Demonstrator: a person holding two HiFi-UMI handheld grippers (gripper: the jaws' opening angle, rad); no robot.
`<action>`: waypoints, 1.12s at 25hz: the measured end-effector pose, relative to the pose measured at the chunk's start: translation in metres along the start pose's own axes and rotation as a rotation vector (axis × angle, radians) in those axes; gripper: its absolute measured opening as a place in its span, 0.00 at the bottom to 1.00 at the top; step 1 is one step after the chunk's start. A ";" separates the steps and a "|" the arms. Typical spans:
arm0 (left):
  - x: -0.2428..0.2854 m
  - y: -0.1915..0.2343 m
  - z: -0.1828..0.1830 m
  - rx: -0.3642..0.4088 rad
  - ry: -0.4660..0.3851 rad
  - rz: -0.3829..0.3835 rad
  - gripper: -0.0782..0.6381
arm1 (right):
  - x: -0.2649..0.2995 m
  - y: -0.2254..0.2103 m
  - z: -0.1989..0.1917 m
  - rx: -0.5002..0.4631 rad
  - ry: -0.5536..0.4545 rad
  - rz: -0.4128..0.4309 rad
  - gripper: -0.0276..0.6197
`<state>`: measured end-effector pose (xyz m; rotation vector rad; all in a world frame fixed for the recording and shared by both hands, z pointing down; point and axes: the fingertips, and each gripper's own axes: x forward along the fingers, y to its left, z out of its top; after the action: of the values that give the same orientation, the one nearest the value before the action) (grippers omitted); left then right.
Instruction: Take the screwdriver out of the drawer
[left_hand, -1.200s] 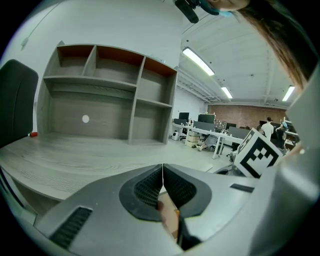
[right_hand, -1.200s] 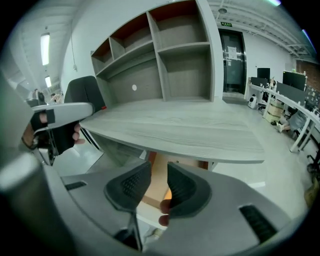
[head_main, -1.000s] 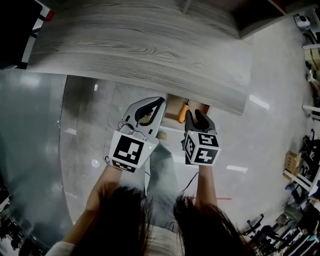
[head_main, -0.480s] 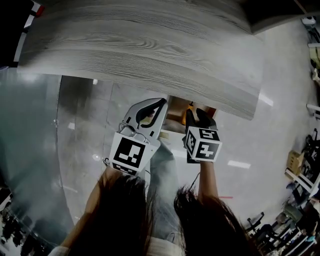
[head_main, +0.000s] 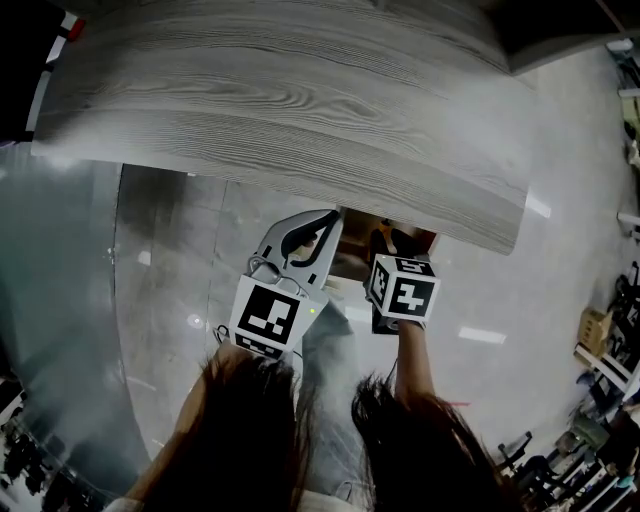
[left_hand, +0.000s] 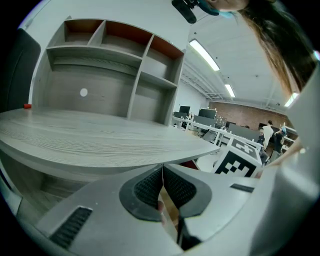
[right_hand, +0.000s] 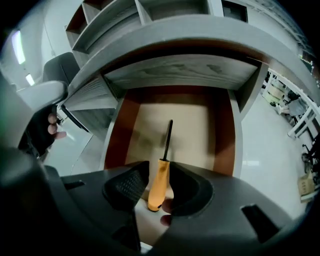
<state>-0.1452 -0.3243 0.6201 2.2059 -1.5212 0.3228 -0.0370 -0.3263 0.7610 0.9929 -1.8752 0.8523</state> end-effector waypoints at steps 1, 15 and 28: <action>0.001 -0.001 -0.002 0.000 0.002 -0.003 0.13 | 0.003 0.000 -0.002 0.002 0.011 -0.003 0.23; 0.011 0.003 -0.022 -0.023 0.033 -0.011 0.13 | 0.026 -0.003 -0.010 0.005 0.080 -0.081 0.23; 0.011 -0.001 -0.030 -0.018 0.055 -0.004 0.13 | 0.011 0.002 -0.009 0.024 0.080 -0.030 0.18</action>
<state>-0.1386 -0.3184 0.6504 2.1683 -1.4845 0.3642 -0.0392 -0.3218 0.7745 0.9845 -1.7824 0.8862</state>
